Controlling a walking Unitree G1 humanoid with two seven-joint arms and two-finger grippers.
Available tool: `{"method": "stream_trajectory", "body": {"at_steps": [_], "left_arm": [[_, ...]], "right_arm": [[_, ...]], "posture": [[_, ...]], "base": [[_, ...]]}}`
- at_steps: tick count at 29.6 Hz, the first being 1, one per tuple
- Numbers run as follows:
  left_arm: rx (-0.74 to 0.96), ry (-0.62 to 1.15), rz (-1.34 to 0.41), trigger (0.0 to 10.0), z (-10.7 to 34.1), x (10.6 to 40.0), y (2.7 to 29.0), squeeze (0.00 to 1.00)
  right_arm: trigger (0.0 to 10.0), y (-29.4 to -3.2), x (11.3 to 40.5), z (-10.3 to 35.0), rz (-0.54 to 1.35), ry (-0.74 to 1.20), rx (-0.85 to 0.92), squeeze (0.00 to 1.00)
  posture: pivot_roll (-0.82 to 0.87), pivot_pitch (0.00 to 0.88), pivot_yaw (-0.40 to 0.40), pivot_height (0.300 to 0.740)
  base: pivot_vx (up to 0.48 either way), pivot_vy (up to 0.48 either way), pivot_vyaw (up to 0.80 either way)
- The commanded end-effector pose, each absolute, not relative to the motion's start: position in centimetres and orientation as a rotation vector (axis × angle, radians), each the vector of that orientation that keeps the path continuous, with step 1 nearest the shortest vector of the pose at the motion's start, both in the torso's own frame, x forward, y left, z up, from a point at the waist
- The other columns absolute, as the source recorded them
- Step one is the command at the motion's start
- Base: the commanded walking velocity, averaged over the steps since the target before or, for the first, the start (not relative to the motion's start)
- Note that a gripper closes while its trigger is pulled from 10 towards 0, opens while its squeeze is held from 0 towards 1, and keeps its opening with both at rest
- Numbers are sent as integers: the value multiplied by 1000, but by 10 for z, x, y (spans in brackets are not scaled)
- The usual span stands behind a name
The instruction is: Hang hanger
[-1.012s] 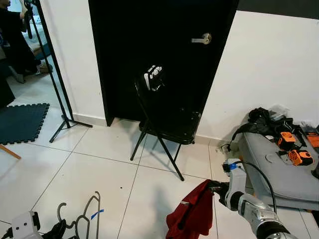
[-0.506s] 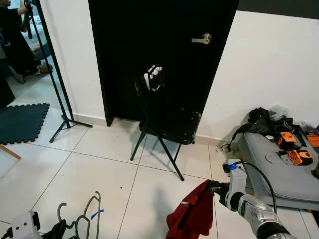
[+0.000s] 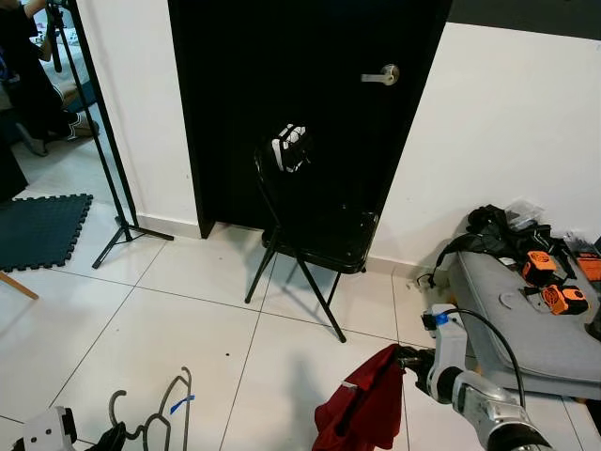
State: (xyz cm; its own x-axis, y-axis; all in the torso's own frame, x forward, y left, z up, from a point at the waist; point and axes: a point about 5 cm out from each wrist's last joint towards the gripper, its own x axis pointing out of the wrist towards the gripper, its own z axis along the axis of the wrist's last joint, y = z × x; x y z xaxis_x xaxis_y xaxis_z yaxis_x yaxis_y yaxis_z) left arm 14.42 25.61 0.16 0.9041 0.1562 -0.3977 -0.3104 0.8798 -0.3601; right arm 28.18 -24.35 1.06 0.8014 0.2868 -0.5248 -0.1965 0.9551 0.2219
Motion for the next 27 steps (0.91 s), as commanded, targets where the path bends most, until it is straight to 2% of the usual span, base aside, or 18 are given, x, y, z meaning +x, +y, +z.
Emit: {"method": "stream_trajectory", "body": {"at_steps": [1,27], "left_arm": [[-432,370,240,10000,2,144,251,0],[-432,372,237,10000,4,141,253,0]], "right_arm": [[10000,-248,283,14,251,568,168,0],[10000,-247,281,14,260,566,171,0]], "posture": [[35,0,-84,740],[32,0,-77,740]], "base": [[0,0,0],[0,0,0]]}}
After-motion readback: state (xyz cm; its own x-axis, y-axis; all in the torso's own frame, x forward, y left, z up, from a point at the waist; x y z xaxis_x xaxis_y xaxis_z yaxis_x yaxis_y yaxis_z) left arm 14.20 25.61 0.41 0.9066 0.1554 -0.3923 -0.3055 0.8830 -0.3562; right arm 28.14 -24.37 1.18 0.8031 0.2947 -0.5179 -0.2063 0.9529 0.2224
